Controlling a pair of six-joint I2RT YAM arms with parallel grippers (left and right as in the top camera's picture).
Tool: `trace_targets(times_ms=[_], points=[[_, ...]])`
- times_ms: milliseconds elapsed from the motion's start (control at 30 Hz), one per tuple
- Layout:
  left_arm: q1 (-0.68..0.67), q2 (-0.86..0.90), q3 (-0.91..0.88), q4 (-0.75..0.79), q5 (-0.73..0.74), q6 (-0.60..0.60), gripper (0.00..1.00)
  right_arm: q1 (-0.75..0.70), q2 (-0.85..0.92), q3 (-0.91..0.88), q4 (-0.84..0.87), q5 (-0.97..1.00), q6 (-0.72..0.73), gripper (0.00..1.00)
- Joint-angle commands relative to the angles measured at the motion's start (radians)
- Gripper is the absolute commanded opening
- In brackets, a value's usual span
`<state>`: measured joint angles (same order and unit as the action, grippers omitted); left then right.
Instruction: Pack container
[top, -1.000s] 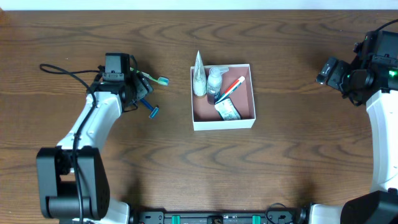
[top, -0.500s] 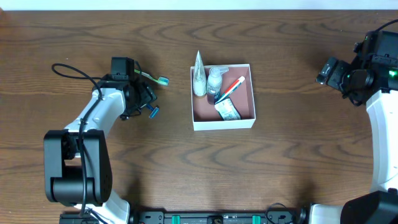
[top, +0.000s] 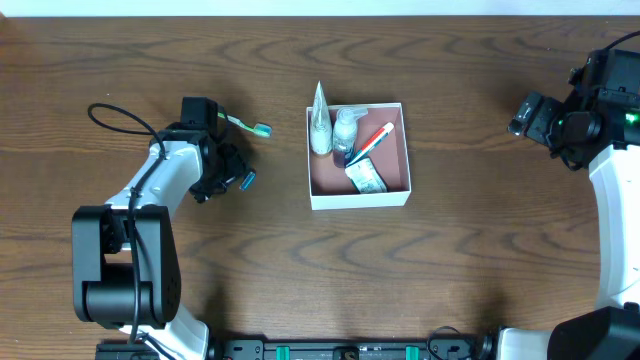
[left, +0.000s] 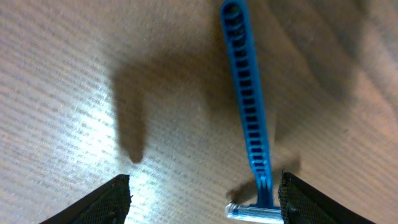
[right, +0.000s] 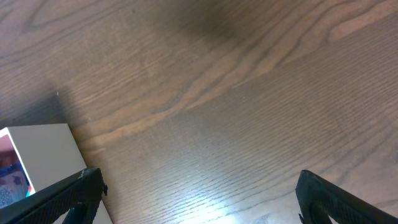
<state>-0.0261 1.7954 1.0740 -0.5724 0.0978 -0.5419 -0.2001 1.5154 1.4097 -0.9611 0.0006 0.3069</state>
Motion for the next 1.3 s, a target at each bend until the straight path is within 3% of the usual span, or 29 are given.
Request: trace_targets(times_ms=[0,333,733,1100,1267], points=[[0.002,0.016,0.008,-0.010,-0.016,0.038,0.76,-0.004,0.003,-0.001,0.000,0.011,0.003,0.99],[-0.011,0.037,0.008,0.105,-0.023,0.104,0.76,-0.004,0.003,-0.001,0.000,0.011,0.003,0.99],[-0.013,0.188,0.008,0.089,-0.023,0.104,0.76,-0.004,0.003,-0.001,0.000,0.011,0.003,0.99],[-0.013,0.189,0.008,-0.124,-0.023,0.129,0.64,-0.004,0.003,-0.001,0.000,0.011,0.003,0.99],[-0.012,0.189,0.008,-0.136,-0.029,0.150,0.55,-0.004,0.003,-0.001,0.000,0.011,0.003,0.99]])
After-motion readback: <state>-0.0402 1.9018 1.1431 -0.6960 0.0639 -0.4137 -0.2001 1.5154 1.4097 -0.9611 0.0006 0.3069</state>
